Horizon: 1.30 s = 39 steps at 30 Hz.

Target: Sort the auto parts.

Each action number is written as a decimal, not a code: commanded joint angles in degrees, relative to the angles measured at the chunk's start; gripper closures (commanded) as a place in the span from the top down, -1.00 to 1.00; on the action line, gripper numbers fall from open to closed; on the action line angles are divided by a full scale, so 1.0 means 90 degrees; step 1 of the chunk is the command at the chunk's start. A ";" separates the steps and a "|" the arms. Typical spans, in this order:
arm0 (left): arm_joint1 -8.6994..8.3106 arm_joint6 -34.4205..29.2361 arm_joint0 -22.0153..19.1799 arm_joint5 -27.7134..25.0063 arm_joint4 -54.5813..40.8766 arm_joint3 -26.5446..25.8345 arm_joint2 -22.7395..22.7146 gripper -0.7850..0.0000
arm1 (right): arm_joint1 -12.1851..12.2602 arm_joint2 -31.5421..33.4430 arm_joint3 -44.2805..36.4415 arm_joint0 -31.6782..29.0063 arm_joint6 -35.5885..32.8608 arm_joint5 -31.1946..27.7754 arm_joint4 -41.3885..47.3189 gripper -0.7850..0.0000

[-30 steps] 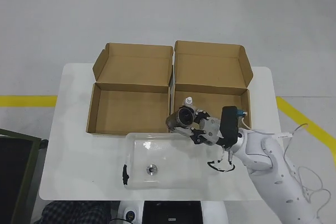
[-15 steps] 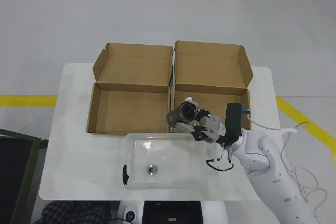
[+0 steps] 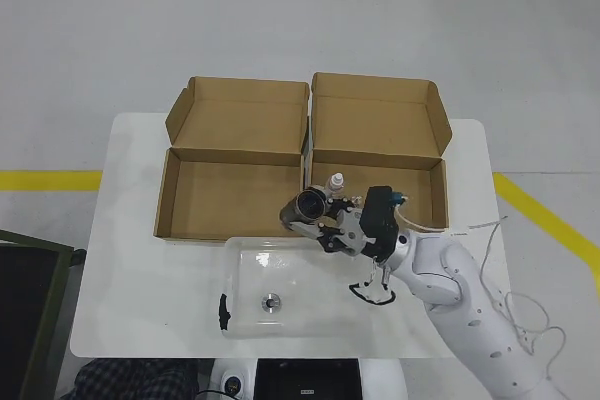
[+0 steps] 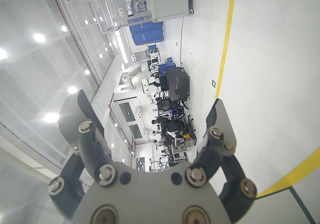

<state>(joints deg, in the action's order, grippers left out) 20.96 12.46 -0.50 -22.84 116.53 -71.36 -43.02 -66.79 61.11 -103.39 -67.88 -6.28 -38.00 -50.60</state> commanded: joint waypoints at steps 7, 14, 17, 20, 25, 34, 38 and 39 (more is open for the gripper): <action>0.0000 0.0000 0.0000 0.0000 0.0000 0.0000 0.0000 1.00 | -0.0152 -0.0605 0.0239 0.0482 -0.0230 0.0479 -0.0530 -1.00; 0.0000 0.0000 0.0000 0.0000 0.0000 0.0000 0.0000 1.00 | -0.0315 -0.1101 0.0611 0.0935 -0.0425 0.1011 -0.1036 -1.00; 0.0000 0.0000 0.0000 0.0000 0.0000 0.0000 0.0000 1.00 | -0.0402 -0.1323 0.0826 0.1136 -0.0512 0.1268 -0.1198 -1.00; 0.0000 0.0000 0.0000 0.0000 0.0000 0.0000 0.0000 1.00 | -0.0487 -0.1506 0.1025 0.1335 -0.0604 0.1484 -0.1311 -1.00; 0.0000 0.0000 0.0000 0.0000 0.0000 0.0000 0.0000 1.00 | -0.0628 -0.1719 0.1382 0.1714 -0.0758 0.1803 -0.1476 -1.00; 0.0000 0.0000 0.0000 0.0000 0.0000 0.0000 0.0000 1.00 | -0.0941 -0.2209 0.2350 0.2454 -0.0930 0.1995 -0.1646 -1.00; 0.0000 0.0000 0.0000 0.0000 0.0000 0.0000 0.0000 1.00 | -0.1074 -0.2333 0.2853 0.2720 -0.0910 0.2045 -0.1629 -1.00; 0.0000 0.0000 0.0000 0.0000 0.0000 0.0000 0.0000 1.00 | -0.1105 -0.2360 0.2957 0.2778 -0.0917 0.2060 -0.1638 -1.00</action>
<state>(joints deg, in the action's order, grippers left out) 20.96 12.46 -0.50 -22.84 116.53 -71.36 -43.02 -76.45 40.12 -77.91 -43.46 -14.53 -19.59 -65.30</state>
